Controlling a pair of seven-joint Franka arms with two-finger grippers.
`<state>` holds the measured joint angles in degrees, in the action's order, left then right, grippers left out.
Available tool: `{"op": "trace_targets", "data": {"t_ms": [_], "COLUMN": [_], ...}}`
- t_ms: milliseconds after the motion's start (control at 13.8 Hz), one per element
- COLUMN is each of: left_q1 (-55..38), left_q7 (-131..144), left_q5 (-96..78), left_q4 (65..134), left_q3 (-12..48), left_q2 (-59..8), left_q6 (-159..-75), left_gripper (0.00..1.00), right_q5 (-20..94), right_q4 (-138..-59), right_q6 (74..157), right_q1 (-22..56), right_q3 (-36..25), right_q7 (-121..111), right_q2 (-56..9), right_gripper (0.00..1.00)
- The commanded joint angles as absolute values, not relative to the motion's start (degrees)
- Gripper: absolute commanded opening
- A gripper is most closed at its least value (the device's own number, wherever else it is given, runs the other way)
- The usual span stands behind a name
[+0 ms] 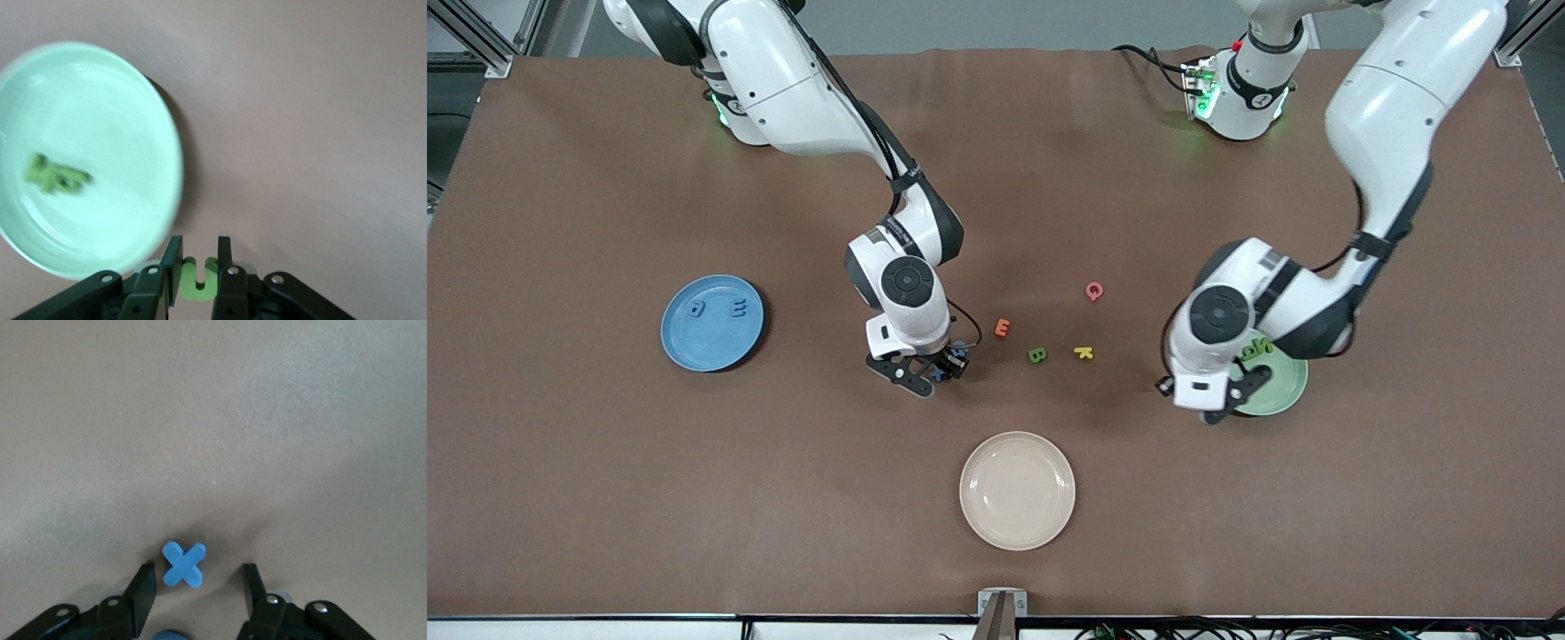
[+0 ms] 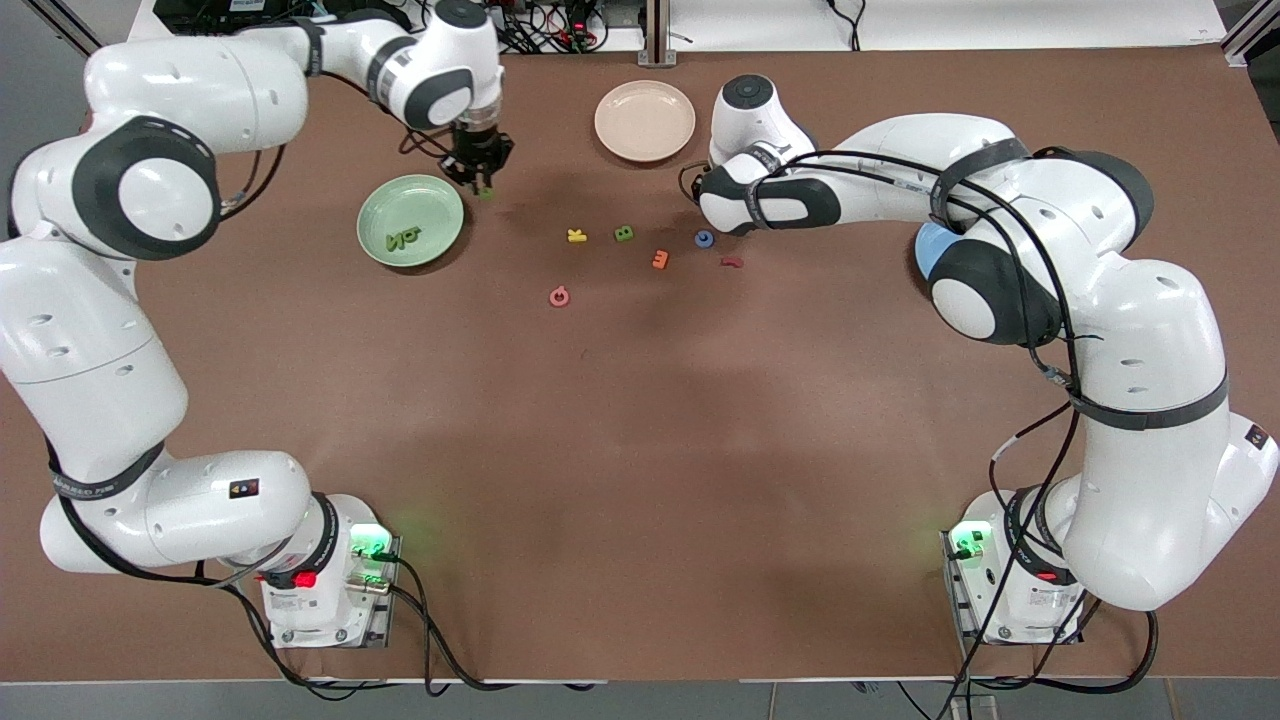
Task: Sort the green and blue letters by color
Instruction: 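Place the green u on the green plate while the right gripper carries the blue x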
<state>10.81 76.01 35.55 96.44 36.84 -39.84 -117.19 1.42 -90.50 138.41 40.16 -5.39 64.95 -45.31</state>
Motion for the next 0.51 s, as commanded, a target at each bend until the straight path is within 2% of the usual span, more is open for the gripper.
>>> {"op": "trace_targets", "data": {"t_ms": [0,72,289,361,434], "left_q1": [16.42,18.35,24.42,24.52,24.43], "left_q7": [68.93,67.43,62.59,62.14,62.14], "left_q5": [34.45,34.45,34.45,34.45,34.45], "left_q4": [98.17,98.96,101.60,101.78,101.78], "left_q3": [40.16,40.43,42.54,42.54,42.54], "left_q2": [-37.88,-37.97,-38.23,-38.58,-38.67], "left_q6": [-111.99,-111.62,-111.62,-111.62,-111.62], "left_gripper": [0.00,0.00,0.02,0.11,0.49], "right_q5": [-0.09,-0.09,-0.18,-0.26,-0.52], "right_q4": [-86.84,-86.66,-86.66,-86.66,-86.66], "right_q6": [138.08,138.16,138.08,138.08,138.08], "right_q1": [39.55,39.46,39.46,39.46,39.46], "right_q3": [-5.27,-5.27,-5.27,-5.27,-5.27], "right_q7": [66.01,66.01,66.01,66.01,66.01], "right_q2": [-47.98,-48.16,-48.25,-48.25,-48.25], "right_gripper": [0.54,0.51,0.31,0.21,0.10]}}
